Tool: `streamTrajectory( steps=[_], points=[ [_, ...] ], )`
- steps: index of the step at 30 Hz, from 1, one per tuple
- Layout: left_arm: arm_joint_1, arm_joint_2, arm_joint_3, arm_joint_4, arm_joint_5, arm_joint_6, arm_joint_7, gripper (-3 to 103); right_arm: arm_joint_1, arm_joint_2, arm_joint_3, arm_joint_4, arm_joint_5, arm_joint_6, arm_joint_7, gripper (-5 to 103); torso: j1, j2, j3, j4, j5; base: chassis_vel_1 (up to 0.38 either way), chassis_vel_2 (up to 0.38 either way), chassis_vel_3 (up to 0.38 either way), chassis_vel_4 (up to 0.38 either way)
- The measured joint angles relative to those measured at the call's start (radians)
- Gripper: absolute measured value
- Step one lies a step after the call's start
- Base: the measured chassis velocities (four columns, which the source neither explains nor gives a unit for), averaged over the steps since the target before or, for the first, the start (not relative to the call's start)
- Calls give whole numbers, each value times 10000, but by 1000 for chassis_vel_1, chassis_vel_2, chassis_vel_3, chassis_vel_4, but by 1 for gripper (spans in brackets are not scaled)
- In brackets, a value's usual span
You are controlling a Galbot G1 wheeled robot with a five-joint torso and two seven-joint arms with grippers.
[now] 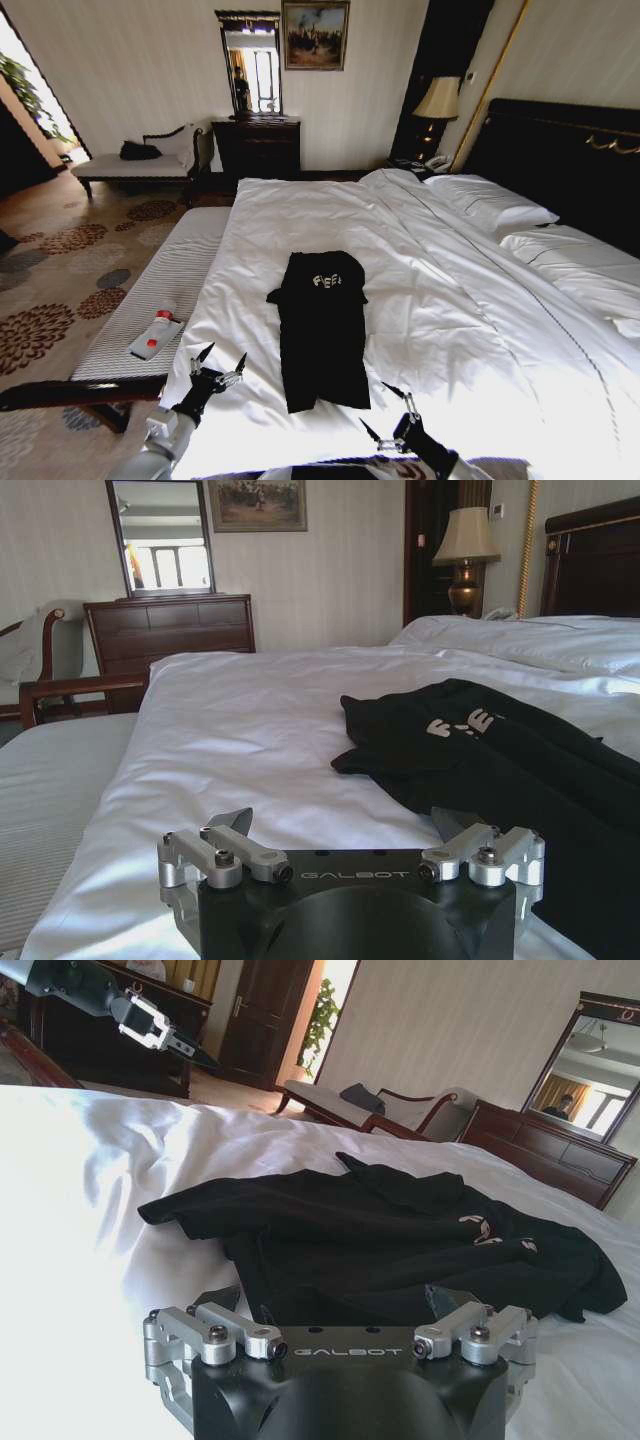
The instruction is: Fold the clothes on the bed.
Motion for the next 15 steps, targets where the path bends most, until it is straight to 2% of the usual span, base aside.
streamTrajectory(
  steps=[10,14,15],
  points=[
    [-81,122,-42,87,-238,109,-19,100,502,28,-348,-427,-698,-102,152,103,-1,1,0,0,0,0,0,0,0],
    [-349,277,-91,91,-494,255,-165,100,711,-15,-421,-640,-740,-188,276,92,0,0,0,-3,0,0,0,0,0],
    [-393,292,-110,87,-560,282,-185,100,732,-22,-438,-666,-757,-194,283,92,0,0,0,-2,0,0,0,0,0]
  ],
)
